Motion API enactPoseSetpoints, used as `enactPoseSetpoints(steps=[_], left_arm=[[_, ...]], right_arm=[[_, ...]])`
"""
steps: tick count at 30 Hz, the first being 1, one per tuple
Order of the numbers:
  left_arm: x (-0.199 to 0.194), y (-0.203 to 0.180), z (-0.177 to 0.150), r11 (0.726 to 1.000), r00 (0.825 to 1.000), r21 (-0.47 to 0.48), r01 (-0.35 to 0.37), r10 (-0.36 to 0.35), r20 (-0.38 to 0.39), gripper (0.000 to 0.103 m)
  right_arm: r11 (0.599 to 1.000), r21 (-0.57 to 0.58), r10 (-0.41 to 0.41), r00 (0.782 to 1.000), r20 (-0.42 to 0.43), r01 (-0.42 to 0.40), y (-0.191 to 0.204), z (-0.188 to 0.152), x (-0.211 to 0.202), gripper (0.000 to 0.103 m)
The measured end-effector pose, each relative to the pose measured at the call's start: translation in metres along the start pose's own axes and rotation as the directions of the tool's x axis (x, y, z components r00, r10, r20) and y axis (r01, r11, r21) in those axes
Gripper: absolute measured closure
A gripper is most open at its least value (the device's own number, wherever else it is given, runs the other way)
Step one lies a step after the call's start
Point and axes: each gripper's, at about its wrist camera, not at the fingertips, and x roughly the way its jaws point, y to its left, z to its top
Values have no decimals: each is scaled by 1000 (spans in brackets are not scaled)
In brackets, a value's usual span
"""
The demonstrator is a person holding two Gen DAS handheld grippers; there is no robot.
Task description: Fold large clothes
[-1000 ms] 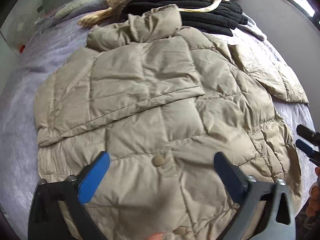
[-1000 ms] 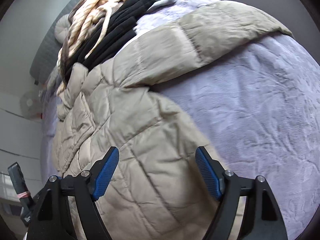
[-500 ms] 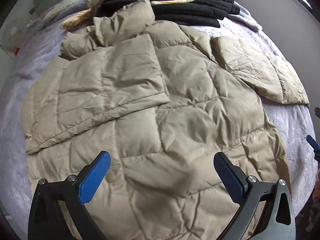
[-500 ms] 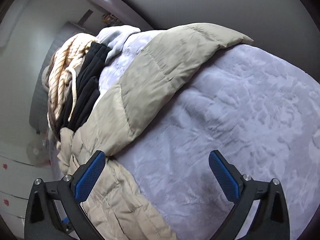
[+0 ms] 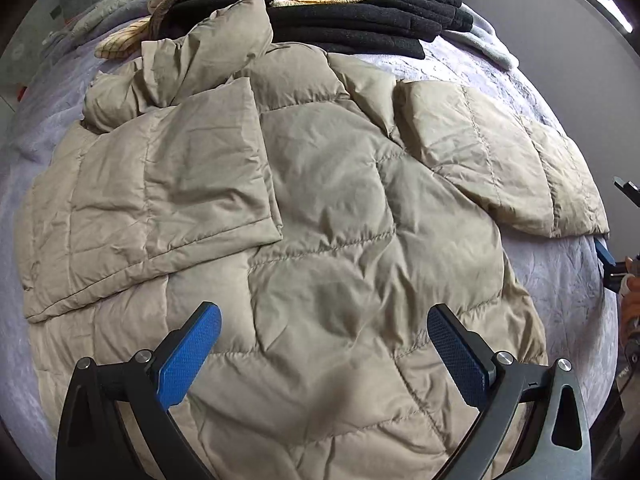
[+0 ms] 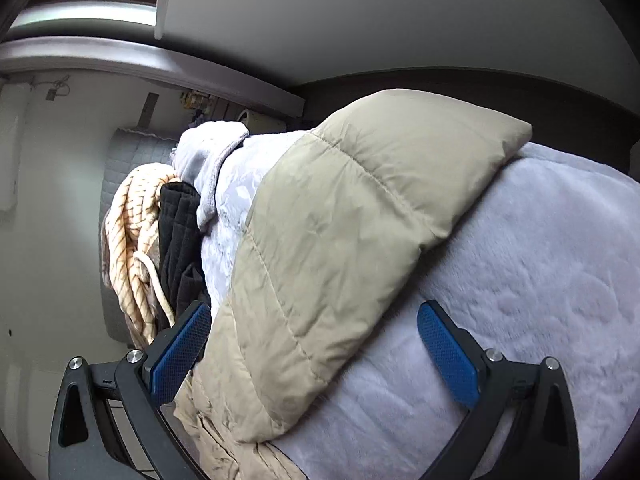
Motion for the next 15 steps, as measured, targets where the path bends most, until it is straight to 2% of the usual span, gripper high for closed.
enactPoseSetpoints(steps=[5, 6, 7, 8, 9, 10, 12, 15], left_arm=[[3, 1, 7, 1000, 1000, -8, -10, 10, 5, 0], [3, 2, 9, 1000, 1000, -7, -20, 20, 4, 0], [4, 3, 9, 1000, 1000, -6, -27, 27, 3, 0], [4, 5, 10, 999, 999, -5, -33, 33, 5, 0], [3, 7, 10, 999, 999, -5, -39, 39, 8, 0], [3, 9, 11, 999, 999, -7, -43, 43, 12, 0], [1, 16, 10, 999, 999, -17, -48, 49, 14, 0], [-2, 26, 7, 998, 998, -21, -53, 53, 17, 0]], right_arm=[[995, 93, 41, 999, 28, -43, -1, 18, 15, 3], [993, 109, 50, 998, 25, -52, -2, 19, 16, 8], [990, 131, 54, 998, 18, -56, -2, 21, 19, 27], [987, 153, 45, 999, 0, -45, -3, 22, 23, 40], [985, 165, 43, 999, -15, -40, -3, 22, 27, 65], [984, 171, 56, 998, -27, -51, -3, 21, 30, 85], [987, 149, 64, 998, -26, -59, 5, 17, 30, 92], [994, 70, 83, 996, -39, -80, 31, 10, 29, 95]])
